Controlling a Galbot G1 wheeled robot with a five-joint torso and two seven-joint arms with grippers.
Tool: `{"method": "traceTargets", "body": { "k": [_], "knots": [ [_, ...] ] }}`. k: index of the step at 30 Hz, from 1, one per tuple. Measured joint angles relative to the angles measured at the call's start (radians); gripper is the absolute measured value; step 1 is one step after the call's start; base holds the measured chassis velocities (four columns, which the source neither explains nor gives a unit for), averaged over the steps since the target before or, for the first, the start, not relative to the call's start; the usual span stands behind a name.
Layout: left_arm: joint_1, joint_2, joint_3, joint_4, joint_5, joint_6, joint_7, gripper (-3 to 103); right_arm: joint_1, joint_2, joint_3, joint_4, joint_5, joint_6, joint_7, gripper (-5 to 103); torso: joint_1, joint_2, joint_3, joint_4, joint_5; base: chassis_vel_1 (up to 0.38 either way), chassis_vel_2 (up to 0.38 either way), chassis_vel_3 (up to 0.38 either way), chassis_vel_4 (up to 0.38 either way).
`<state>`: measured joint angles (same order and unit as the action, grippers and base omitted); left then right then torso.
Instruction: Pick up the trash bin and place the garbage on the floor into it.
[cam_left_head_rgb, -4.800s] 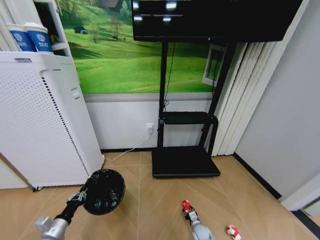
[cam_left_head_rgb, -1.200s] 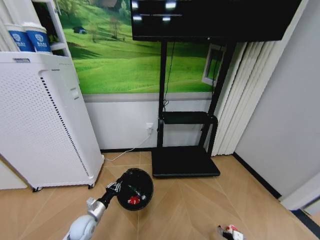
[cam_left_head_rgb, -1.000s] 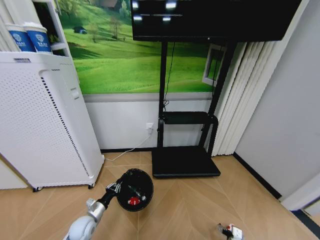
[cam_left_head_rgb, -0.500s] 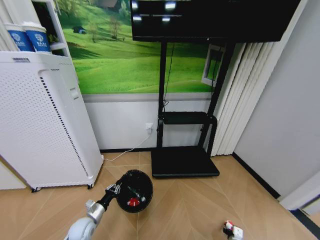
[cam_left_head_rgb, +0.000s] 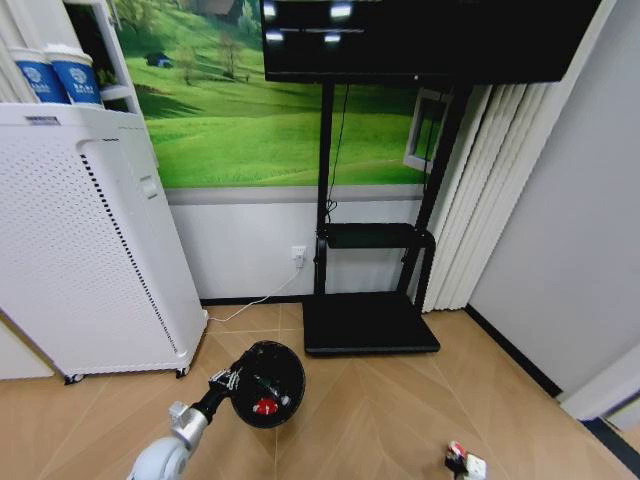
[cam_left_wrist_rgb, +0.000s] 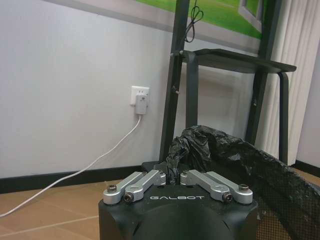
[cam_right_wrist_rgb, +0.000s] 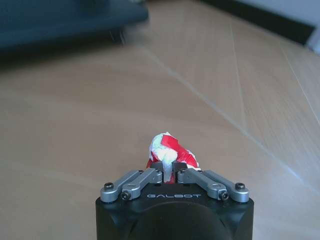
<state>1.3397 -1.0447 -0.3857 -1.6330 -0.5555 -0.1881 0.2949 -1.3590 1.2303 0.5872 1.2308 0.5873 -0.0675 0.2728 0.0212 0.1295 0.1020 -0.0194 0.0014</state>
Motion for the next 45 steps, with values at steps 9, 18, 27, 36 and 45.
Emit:
{"method": "traceTargets", "body": {
  "k": [9, 18, 27, 36, 45],
  "knots": [
    [-0.212, 0.084, 0.249, 0.059, -0.024, -0.003, -0.062, 7, -0.113, 0.017, -0.002, 0.477, 0.023, 0.103, -0.132, 8, 0.0, 0.0, 0.0, -0.0006, -0.0013, 0.0, 0.0, 0.0, 0.0],
    [-0.401, 0.121, 0.525, 0.112, -0.033, -0.011, -0.055, 7, -0.238, 0.024, -0.072, 0.803, 0.124, 0.045, -0.215, 8, 0.0, 0.0, 0.0, -0.0001, -0.0015, 0.0, 0.0, 0.0, 0.0],
    [-0.575, 0.047, 0.716, 0.195, 0.004, -0.029, -0.026, 7, -0.345, 0.009, -0.138, 0.948, 0.077, 0.027, -0.23, 8, 0.0, 0.0, 0.0, -0.0004, -0.0011, 0.0, 0.0, 0.0, 0.0],
    [-0.648, -0.038, 0.82, 0.279, 0.06, -0.056, -0.006, 7, -0.369, 0.008, -0.192, 0.958, -0.004, 0.059, -0.263, 8, 0.0, 0.0, 0.0, -0.0003, -0.0011, 0.0, 0.0, 0.0, 0.0],
    [-0.682, -0.061, 0.838, 0.277, 0.033, -0.059, -0.007, 7, -0.382, 0.019, -0.217, 0.905, -0.079, 0.099, -0.269, 5, 0.0, 0.0, 0.0, -0.0004, -0.0013, 0.0, 0.0, 0.0, 0.0]
  ]
}}
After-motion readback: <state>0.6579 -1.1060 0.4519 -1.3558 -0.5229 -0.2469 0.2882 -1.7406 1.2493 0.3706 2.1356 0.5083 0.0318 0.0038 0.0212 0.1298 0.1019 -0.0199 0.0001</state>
